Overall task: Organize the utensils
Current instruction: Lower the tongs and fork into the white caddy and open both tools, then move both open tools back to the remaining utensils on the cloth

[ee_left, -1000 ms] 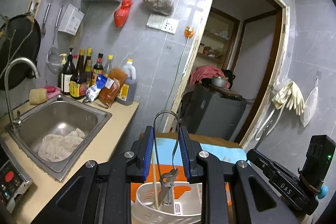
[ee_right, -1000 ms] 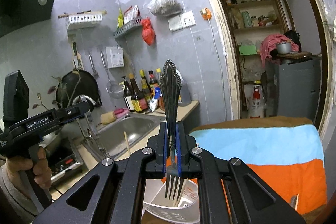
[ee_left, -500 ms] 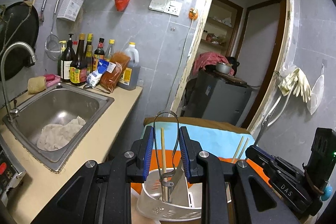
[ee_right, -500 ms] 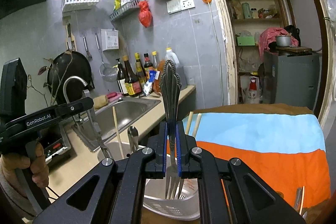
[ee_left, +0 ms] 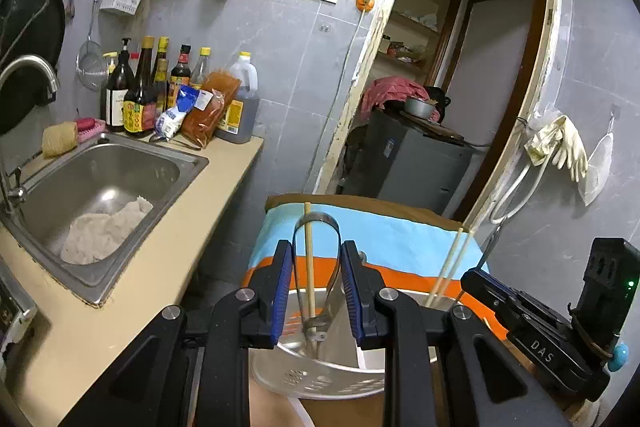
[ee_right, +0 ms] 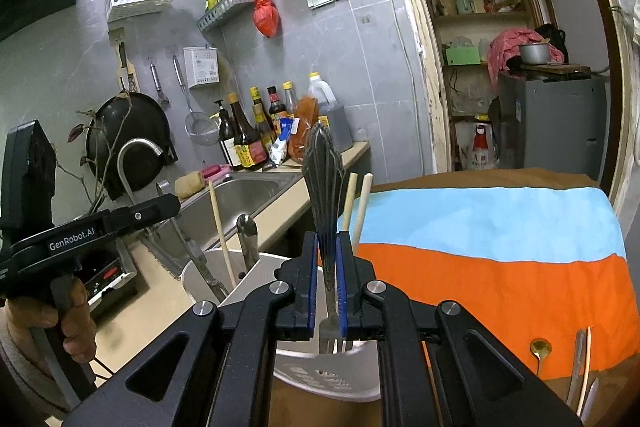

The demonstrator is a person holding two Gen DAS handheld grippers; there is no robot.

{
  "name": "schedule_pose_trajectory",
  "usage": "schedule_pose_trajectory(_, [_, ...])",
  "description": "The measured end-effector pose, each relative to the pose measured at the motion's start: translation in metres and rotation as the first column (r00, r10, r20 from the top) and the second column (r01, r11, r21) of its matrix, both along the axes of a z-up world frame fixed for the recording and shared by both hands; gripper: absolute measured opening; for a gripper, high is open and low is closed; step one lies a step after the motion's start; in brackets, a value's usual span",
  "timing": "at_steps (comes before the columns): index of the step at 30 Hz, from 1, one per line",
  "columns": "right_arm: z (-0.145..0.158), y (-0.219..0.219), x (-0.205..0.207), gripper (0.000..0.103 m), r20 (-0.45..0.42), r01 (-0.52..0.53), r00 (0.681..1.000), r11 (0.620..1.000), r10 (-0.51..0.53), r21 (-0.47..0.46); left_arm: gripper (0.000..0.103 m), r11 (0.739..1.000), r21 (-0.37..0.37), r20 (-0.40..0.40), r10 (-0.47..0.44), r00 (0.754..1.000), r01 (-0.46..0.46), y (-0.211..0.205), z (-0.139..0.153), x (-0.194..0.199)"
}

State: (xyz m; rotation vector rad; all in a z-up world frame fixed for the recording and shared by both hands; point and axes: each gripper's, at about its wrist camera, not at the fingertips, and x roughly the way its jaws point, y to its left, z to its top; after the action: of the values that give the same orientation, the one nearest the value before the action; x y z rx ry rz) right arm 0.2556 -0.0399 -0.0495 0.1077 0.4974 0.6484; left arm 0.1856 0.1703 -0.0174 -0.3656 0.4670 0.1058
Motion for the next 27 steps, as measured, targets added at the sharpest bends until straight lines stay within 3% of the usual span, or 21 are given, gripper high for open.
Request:
schedule_pose_trajectory(3, [0.001, -0.002, -0.001, 0.012, -0.003, 0.000, 1.000, 1.000, 0.000, 0.011, 0.027, 1.000, -0.021, 0.016, -0.002, 1.000, 0.003, 0.000, 0.002, -0.004])
schedule_pose_trajectory(5, [0.003, -0.004, -0.002, 0.024, -0.002, 0.001, 1.000, 1.000, 0.000, 0.021, 0.036, 1.000, -0.030, 0.031, -0.001, 1.000, 0.001, 0.000, 0.005, -0.006])
schedule_pose_trajectory(7, [0.006, -0.009, -0.003, 0.033, 0.009, -0.001, 1.000, 0.999, 0.000, 0.043, 0.039, 0.999, -0.036, 0.045, 0.000, 0.999, 0.002, -0.001, 0.007, -0.008])
schedule_pose_trajectory(12, [0.019, -0.018, -0.006, 0.040, 0.035, 0.008, 0.999, 0.997, -0.011, 0.071, 0.054, 1.000, -0.027, 0.078, 0.004, 0.997, -0.002, -0.010, 0.015, -0.013])
schedule_pose_trajectory(14, [0.026, -0.027, -0.009, 0.054, 0.050, 0.023, 0.998, 0.996, -0.027, 0.091, 0.065, 1.000, -0.017, 0.100, 0.005, 0.995, -0.003, -0.017, 0.020, -0.016])
schedule_pose_trajectory(18, [0.043, -0.044, -0.016, 0.071, 0.090, 0.058, 0.994, 0.991, -0.069, 0.117, 0.085, 1.000, 0.015, 0.145, 0.019, 0.989, -0.021, -0.035, 0.030, -0.021])
schedule_pose_trajectory(20, [0.052, -0.056, -0.021, 0.087, 0.118, 0.082, 0.988, 0.988, -0.097, 0.130, 0.097, 0.999, 0.031, 0.167, 0.024, 0.986, -0.030, -0.046, 0.035, -0.022])
schedule_pose_trajectory(22, [0.060, -0.069, -0.024, 0.095, 0.141, 0.106, 0.982, 0.984, -0.126, 0.140, 0.099, 0.998, 0.046, 0.183, 0.022, 0.983, -0.031, -0.056, 0.039, -0.023])
schedule_pose_trajectory(27, [0.080, -0.101, -0.030, 0.098, 0.178, 0.157, 0.967, 0.978, -0.181, 0.139, 0.102, 0.997, 0.075, 0.208, 0.005, 0.978, -0.021, -0.085, 0.047, -0.018])
